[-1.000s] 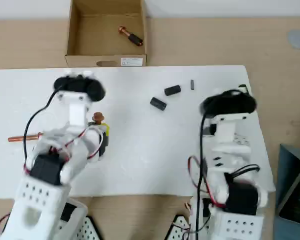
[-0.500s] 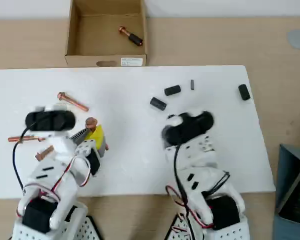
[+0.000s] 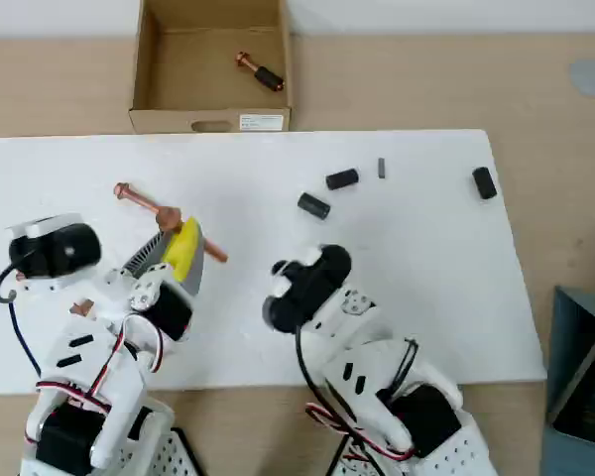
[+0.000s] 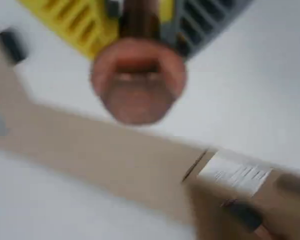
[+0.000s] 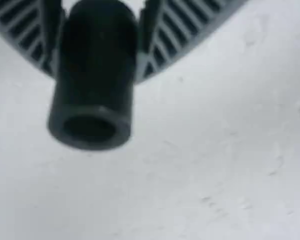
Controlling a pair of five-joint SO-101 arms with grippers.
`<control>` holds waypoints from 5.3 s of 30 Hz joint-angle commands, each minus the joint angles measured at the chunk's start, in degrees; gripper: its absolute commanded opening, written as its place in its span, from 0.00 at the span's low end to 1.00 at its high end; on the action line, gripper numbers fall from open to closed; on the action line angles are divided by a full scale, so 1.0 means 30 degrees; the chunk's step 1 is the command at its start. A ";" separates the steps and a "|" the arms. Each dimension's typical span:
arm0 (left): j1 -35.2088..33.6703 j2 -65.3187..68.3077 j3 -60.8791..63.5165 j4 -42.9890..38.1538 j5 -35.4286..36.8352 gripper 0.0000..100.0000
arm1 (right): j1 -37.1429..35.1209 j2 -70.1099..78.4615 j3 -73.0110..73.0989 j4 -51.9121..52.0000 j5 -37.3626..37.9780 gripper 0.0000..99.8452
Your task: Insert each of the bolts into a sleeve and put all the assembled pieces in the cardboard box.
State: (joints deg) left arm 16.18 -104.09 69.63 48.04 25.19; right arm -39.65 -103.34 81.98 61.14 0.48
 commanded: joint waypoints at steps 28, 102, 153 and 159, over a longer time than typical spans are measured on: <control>0.3751 -0.0132 0.0586 0.0176 0.0967 0.00 | -0.1216 -0.2447 -0.0103 -0.1582 0.1231 0.01; 0.6330 -0.0132 0.2813 -0.0117 -0.0029 0.00 | -0.1245 -0.2447 -0.0278 -0.1524 0.1231 0.01; -0.5304 -0.0132 -0.0498 0.7179 -0.5773 0.00 | 0.3209 -0.2271 0.1187 -0.1524 0.1114 0.01; -0.9055 -0.0132 0.4220 0.5949 -0.8293 0.00 | 0.4440 -0.2212 -0.0454 -0.1436 0.1172 0.01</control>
State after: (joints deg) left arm -6.77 -104.18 77.71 68.26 2.68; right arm -28.13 -103.43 85.58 58.15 3.82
